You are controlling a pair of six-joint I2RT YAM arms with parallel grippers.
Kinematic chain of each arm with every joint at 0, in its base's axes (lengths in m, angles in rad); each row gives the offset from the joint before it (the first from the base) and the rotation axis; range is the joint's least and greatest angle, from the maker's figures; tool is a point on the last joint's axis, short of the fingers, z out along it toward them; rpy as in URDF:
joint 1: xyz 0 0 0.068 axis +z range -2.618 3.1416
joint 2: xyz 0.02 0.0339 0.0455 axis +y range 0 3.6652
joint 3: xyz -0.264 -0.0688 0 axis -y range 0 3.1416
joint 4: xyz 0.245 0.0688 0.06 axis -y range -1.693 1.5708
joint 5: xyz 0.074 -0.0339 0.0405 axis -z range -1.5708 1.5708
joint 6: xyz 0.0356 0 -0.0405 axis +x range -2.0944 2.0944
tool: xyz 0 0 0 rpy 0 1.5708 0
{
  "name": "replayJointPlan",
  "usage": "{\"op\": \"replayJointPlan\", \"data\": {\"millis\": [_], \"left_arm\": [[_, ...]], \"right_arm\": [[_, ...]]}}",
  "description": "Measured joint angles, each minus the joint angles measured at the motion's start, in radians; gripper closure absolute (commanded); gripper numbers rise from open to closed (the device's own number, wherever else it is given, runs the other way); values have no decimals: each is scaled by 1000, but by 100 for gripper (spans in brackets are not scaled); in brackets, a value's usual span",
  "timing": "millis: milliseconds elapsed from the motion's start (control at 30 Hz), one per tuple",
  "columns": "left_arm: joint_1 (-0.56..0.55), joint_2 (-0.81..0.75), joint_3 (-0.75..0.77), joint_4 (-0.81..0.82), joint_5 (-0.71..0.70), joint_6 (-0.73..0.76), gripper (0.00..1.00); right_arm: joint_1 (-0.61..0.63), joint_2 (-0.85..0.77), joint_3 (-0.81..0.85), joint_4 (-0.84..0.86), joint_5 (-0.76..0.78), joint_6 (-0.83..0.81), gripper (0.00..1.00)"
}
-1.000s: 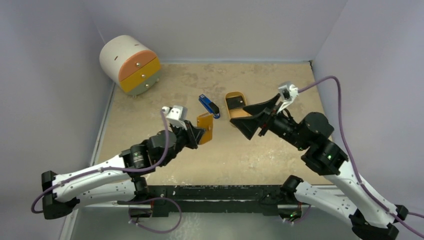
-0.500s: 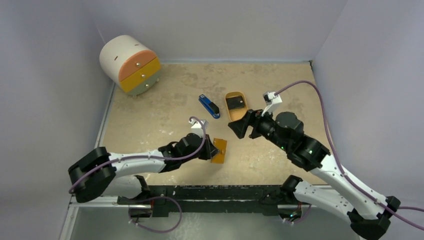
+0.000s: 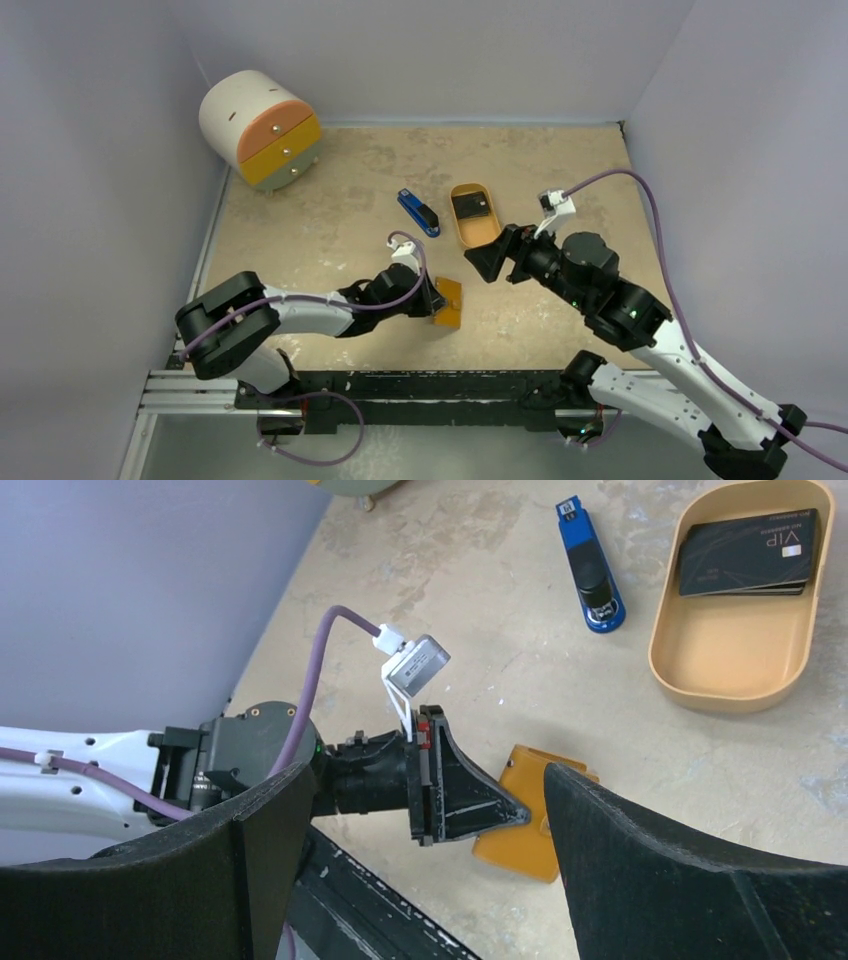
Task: Put the credit cards into the card holder
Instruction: Place the card holder at the center of the board, then reset both arms
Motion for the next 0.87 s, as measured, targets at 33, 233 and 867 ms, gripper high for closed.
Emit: {"op": "replayJointPlan", "data": {"millis": [33,233,867], "left_arm": [[-1,0,5,-12,-3,0,78],[1,14,16,-124,-79,8,54],[0,-606,207,-734,-602,45,22]], "right_arm": [[0,-5,-4,-1,0,0,13],[0,-26,-15,-9,7,0,13],[0,-55,56,-112,342,3,1]]}}
